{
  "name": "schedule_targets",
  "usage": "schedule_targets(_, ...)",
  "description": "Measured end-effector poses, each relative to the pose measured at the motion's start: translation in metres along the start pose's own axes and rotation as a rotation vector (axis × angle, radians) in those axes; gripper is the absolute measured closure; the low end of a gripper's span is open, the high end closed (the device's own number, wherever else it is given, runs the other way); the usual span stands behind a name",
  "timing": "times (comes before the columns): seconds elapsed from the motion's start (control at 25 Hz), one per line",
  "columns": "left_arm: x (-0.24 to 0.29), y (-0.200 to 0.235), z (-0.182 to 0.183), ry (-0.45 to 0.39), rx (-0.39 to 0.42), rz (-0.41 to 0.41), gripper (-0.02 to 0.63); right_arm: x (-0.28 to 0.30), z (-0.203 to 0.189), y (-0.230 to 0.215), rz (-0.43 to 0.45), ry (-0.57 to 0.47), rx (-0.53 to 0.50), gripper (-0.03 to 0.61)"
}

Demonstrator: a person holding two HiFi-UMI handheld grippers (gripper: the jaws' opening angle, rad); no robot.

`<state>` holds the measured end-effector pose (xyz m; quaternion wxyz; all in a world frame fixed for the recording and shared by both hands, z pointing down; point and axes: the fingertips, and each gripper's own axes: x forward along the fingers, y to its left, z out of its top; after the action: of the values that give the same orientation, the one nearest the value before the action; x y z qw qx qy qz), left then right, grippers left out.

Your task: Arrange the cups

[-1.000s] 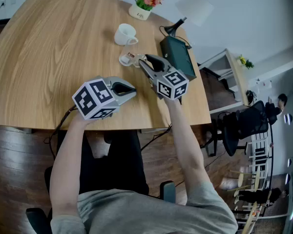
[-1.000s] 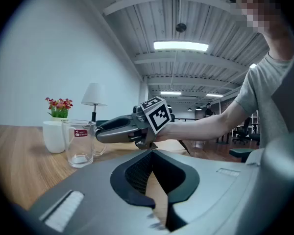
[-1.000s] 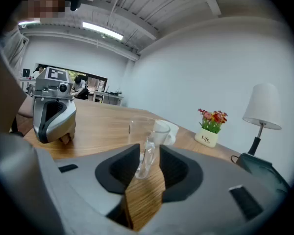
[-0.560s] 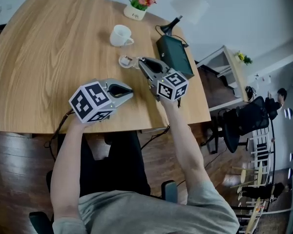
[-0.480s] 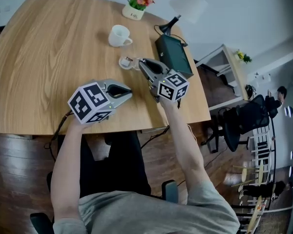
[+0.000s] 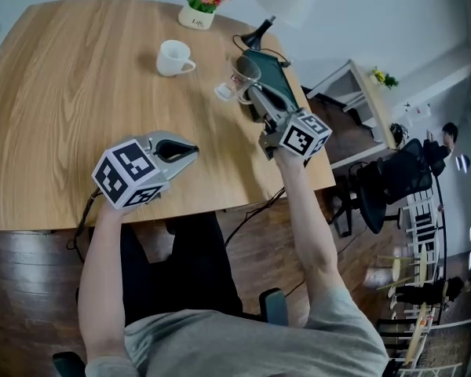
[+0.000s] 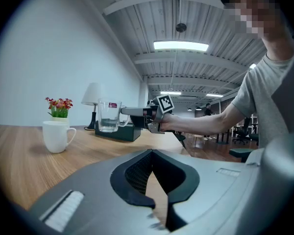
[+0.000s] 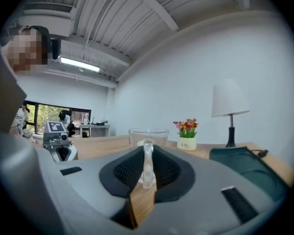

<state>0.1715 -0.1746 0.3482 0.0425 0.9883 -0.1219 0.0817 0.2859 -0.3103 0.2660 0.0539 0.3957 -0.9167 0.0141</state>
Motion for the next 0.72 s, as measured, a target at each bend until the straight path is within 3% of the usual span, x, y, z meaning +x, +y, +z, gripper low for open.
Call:
schedule_targets(0.2,0.002,0.0,0.003,-0.001,0.003,-0.002,0.604,-0.026,0.047,-0.076,-0.166,-0.028,-0.04,0.52)
schedule_targets(0.4,0.001,0.0,0.0,0.004,0.002,-0.004,0.604,-0.039,0.036,-0.173,-0.386,0.068,-0.019,0.522)
schedule_targets(0.56,0.001,0.0,0.0,0.002,0.001,-0.004,0.604,-0.035,0.016,-0.218,-0.457,0.156,0.005,0.522)
schedule_targets(0.72,0.0,0.0,0.0,0.002,0.002,-0.005,0.604,-0.027,0.007,-0.233,-0.456,0.157,0.021,0.52)
